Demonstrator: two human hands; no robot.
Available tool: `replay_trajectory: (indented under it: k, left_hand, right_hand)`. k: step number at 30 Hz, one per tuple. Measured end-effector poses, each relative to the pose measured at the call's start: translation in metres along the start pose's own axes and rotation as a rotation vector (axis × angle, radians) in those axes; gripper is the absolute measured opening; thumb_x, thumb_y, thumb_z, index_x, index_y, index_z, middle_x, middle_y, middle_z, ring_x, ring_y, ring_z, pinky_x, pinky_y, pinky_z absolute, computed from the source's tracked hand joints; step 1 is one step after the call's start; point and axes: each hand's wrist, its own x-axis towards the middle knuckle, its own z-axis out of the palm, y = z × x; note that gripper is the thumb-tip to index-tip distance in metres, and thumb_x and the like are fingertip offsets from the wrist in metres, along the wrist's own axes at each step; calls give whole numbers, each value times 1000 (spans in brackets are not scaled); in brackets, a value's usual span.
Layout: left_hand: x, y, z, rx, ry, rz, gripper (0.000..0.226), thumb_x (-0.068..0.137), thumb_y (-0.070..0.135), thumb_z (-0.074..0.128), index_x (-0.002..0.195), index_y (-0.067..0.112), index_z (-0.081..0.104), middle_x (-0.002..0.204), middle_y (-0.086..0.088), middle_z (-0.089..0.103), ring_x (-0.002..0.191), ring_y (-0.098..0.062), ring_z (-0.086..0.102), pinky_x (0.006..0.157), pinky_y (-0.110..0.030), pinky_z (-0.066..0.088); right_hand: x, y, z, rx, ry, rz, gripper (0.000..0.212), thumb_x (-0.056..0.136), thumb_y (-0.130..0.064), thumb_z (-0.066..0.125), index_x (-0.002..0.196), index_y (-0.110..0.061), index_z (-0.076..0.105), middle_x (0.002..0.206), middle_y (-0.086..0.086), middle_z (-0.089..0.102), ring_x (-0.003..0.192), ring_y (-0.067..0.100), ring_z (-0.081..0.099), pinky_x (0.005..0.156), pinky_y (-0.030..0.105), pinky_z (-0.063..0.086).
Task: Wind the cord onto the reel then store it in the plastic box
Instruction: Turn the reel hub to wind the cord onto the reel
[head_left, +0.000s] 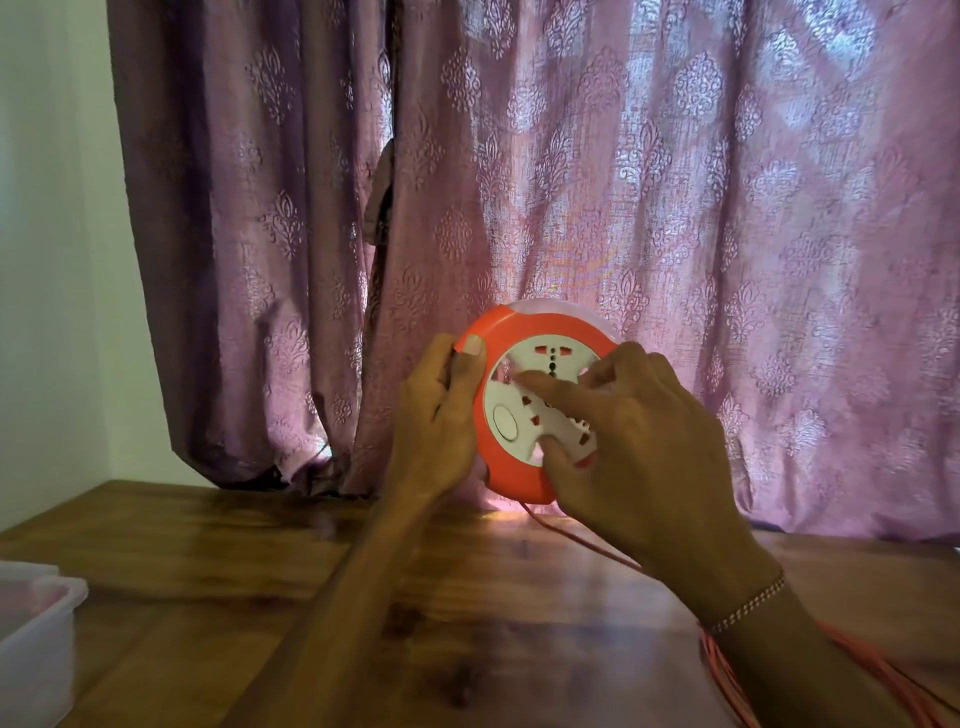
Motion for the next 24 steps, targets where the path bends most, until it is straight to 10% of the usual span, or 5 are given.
replay_trajectory:
  k: [5, 12, 19, 24]
  left_hand:
    - [1, 2, 0, -34, 10, 3, 41, 106, 38, 48, 91, 0, 54, 78, -20, 63, 68, -14, 55, 58, -34, 49]
    - [2, 3, -3, -56, 4, -4, 47, 101, 47, 46, 94, 1, 55, 91, -30, 64, 72, -31, 60, 70, -54, 53]
    - [-1, 5, -1, -17, -1, 4, 45, 101, 46, 46, 91, 2, 54, 85, -26, 64, 70, -18, 58, 64, -49, 52]
    - [-1, 3, -2, 37, 1, 25, 39, 102, 46, 46, 91, 11, 57, 85, -20, 67, 77, -38, 66, 67, -54, 55]
  right_hand:
    - [1, -5, 2, -4, 61, 117, 54, 80, -67, 56, 129, -43, 62, 90, -2, 67, 85, 23, 60, 62, 28, 46]
    - [6, 5, -2, 117, 116, -141, 32, 89, -23, 49, 110, -19, 73, 110, 4, 67, 95, 25, 52, 69, 35, 50]
    - [5, 7, 2, 8, -43, -302, 57, 75, -24, 29, 102, -39, 77, 144, 3, 55, 109, 29, 45, 80, 40, 47]
    - [5, 5, 1, -89, -70, -257, 57, 76, -27, 30, 105, -45, 75, 135, 3, 59, 106, 30, 48, 76, 39, 31]
